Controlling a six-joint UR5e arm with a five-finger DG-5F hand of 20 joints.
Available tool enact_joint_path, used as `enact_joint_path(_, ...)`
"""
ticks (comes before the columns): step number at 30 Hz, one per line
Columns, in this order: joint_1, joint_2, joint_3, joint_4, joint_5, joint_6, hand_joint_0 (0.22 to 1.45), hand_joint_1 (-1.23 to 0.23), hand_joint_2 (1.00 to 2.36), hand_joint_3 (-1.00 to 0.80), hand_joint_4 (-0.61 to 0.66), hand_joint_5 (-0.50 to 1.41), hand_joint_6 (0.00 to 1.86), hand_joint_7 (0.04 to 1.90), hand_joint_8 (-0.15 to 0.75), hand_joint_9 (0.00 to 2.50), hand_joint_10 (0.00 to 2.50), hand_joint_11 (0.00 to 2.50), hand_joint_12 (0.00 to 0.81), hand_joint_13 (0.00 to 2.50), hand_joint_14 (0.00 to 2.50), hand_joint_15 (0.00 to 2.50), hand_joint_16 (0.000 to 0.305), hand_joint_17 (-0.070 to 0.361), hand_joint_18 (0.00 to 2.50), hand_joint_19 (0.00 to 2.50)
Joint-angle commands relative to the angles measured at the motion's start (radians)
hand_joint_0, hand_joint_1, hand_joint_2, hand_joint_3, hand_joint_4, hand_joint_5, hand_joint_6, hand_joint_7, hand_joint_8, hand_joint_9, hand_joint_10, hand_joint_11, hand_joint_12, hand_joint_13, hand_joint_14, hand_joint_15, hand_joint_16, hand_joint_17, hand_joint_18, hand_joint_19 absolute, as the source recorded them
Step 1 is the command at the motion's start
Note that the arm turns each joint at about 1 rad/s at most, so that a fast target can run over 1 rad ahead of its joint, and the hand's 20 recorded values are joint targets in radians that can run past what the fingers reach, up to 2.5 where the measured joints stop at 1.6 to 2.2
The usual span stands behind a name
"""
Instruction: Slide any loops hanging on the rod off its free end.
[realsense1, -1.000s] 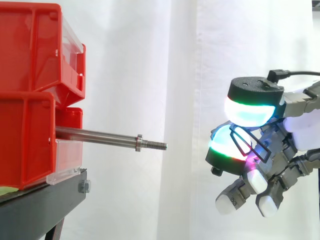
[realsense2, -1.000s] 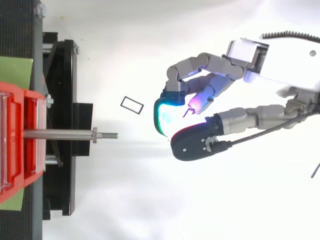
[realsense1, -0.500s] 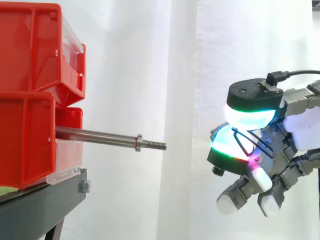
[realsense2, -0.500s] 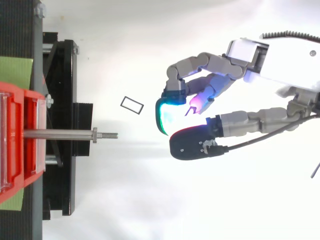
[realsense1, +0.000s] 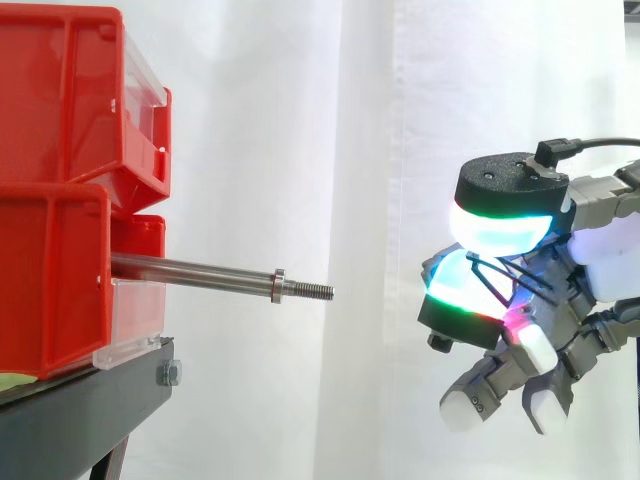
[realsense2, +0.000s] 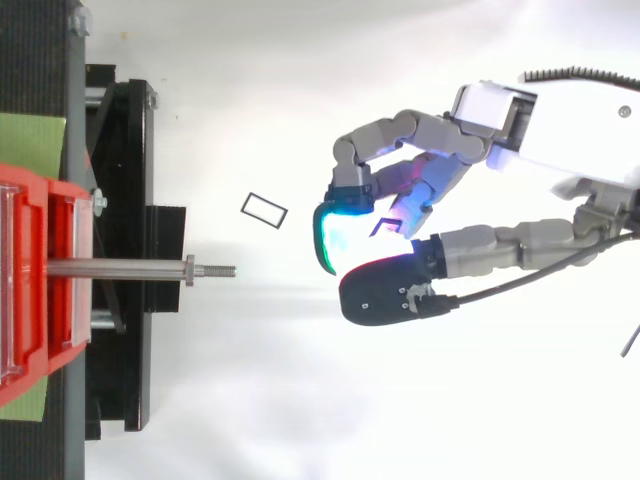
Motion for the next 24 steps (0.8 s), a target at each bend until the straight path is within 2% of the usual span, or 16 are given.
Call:
enact_joint_path(1, 0.002, 0.0, 0.0, 0.0, 0.0, 0.0, 0.57, -0.62, 1.01, -0.04, 0.05, -0.01, 0.62, 1.4, 0.239, 1.18, 0.01, 0.33, 0.353, 0.74, 0.0, 0.05, 0.057, 0.129, 0.89, 0.46)
enact_joint_path(3, 0.004, 0.0, 0.0, 0.0, 0.0, 0.0, 0.57, -0.63, 1.0, 0.0, 0.1, 0.01, 0.55, 1.54, 0.236, 1.19, 0.01, 0.27, 0.36, 0.75, 0.0, 0.03, 0.06, 0.134, 0.91, 0.45)
enact_joint_path(4, 0.004, 0.0, 0.0, 0.0, 0.0, 0.0, 0.57, -0.61, 1.05, 0.01, 0.13, 0.02, 0.5, 1.62, 0.231, 1.19, 0.01, 0.23, 0.359, 0.74, 0.0, 0.03, 0.06, 0.134, 0.89, 0.45)
enact_joint_path(7, 0.005, 0.0, 0.0, 0.0, 0.0, 0.0, 0.55, -0.57, 1.11, 0.01, 0.17, 0.02, 0.5, 1.58, 0.23, 1.17, 0.01, 0.2, 0.359, 0.72, 0.0, 0.04, 0.06, 0.134, 0.87, 0.48)
enact_joint_path(9, 0.008, 0.0, 0.0, 0.0, 0.0, 0.0, 0.54, -0.53, 1.18, -0.02, 0.2, 0.02, 0.5, 1.56, 0.234, 1.16, 0.01, 0.19, 0.362, 0.72, 0.0, 0.04, 0.06, 0.136, 0.86, 0.49)
enact_joint_path(10, 0.01, 0.0, 0.0, 0.0, 0.0, 0.0, 0.53, -0.47, 1.28, -0.05, 0.21, 0.02, 0.5, 1.56, 0.24, 1.15, 0.01, 0.19, 0.369, 0.71, 0.0, 0.03, 0.061, 0.138, 0.84, 0.49)
enact_joint_path(11, 0.01, 0.0, 0.0, 0.0, 0.0, 0.0, 0.53, -0.45, 1.28, -0.06, 0.22, 0.02, 0.5, 1.56, 0.252, 1.14, 0.01, 0.18, 0.369, 0.7, 0.0, 0.04, 0.062, 0.139, 0.84, 0.49)
enact_joint_path(12, 0.011, 0.0, 0.0, 0.0, 0.0, 0.0, 0.53, -0.45, 1.25, -0.06, 0.23, 0.01, 0.5, 1.56, 0.25, 1.14, 0.01, 0.18, 0.369, 0.7, 0.0, 0.04, 0.062, 0.139, 0.84, 0.49)
enact_joint_path(14, 0.011, 0.0, 0.0, 0.0, 0.0, 0.0, 0.56, -0.47, 1.06, -0.05, 0.24, 0.01, 0.5, 1.55, 0.251, 1.12, 0.01, 0.18, 0.367, 0.69, 0.0, 0.04, 0.061, 0.138, 0.83, 0.49)
enact_joint_path(15, 0.013, 0.0, 0.0, 0.0, 0.0, 0.0, 0.57, -0.48, 1.02, -0.05, 0.24, 0.01, 0.5, 1.55, 0.25, 1.12, 0.01, 0.18, 0.367, 0.69, 0.0, 0.04, 0.061, 0.138, 0.83, 0.5)
enact_joint_path(24, 0.013, 0.0, 0.0, 0.0, 0.002, 0.0, 0.56, -0.47, 1.01, -0.14, 0.28, 0.01, 0.5, 1.52, 0.246, 1.1, 0.01, 0.16, 0.357, 0.69, 0.0, 0.04, 0.059, 0.132, 0.82, 0.51)
